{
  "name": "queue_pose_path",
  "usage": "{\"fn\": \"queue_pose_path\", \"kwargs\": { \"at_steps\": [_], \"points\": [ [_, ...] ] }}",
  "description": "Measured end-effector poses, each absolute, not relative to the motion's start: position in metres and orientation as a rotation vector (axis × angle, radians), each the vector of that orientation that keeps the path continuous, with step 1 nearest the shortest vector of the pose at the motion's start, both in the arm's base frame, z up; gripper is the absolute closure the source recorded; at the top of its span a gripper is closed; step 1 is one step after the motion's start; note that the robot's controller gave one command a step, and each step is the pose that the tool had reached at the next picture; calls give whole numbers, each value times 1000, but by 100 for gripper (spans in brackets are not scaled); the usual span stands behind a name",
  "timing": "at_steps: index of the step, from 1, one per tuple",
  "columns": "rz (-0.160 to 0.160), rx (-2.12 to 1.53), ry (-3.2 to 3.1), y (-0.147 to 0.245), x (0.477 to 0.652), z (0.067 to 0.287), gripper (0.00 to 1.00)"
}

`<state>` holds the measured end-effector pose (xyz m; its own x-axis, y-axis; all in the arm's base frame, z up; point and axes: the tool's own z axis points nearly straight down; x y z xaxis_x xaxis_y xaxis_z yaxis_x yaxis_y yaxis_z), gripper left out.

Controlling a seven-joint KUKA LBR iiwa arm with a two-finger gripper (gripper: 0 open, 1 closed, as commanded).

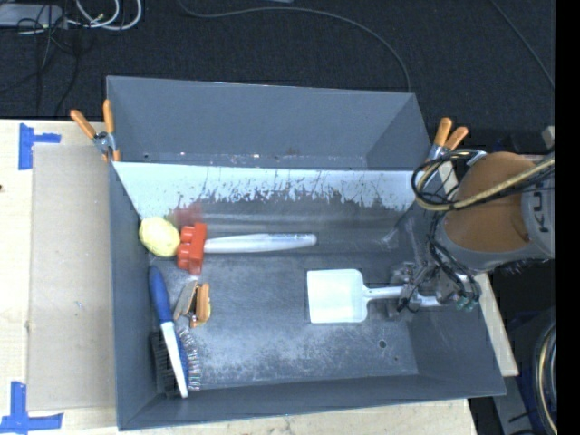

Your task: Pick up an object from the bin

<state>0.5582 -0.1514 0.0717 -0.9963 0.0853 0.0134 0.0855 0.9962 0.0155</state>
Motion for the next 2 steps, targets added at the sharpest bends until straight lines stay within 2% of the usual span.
{"fn": "queue_pose_path", "kwargs": {
  "at_steps": [1,2],
  "points": [
    [-25,-134,-3129,-151,559,77,100],
    [-25,-133,-3118,-151,556,92,100]
  ]
}}
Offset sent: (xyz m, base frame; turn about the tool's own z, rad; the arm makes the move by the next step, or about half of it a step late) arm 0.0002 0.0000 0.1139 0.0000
